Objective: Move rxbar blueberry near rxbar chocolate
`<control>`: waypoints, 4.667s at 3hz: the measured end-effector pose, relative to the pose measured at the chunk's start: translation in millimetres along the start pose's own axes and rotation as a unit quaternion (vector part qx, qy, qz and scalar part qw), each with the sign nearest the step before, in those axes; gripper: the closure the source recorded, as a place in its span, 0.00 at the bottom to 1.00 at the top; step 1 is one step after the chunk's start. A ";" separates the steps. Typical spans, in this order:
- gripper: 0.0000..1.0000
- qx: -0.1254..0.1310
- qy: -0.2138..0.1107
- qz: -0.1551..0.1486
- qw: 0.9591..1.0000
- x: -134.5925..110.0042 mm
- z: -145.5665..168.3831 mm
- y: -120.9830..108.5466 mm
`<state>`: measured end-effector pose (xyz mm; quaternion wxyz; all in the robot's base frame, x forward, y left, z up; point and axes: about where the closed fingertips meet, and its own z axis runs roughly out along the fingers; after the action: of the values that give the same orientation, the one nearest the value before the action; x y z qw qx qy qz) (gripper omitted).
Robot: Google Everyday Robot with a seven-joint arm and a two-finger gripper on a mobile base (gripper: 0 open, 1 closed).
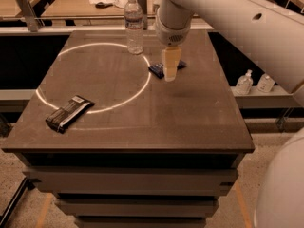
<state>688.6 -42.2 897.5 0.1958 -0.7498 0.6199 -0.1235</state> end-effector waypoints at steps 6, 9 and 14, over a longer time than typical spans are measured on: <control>0.00 -0.096 -0.002 -0.112 0.989 16.2 42.5 19.6; 0.00 -0.098 0.086 -0.242 0.961 22.3 41.0 14.5; 0.77 -0.140 0.110 -0.306 0.935 34.3 76.9 2.9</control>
Offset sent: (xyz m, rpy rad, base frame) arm 0.0099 0.0012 -0.0576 -0.0391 0.1145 0.0808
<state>725.9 -65.3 825.6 -0.0282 -0.9045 0.3895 -0.1712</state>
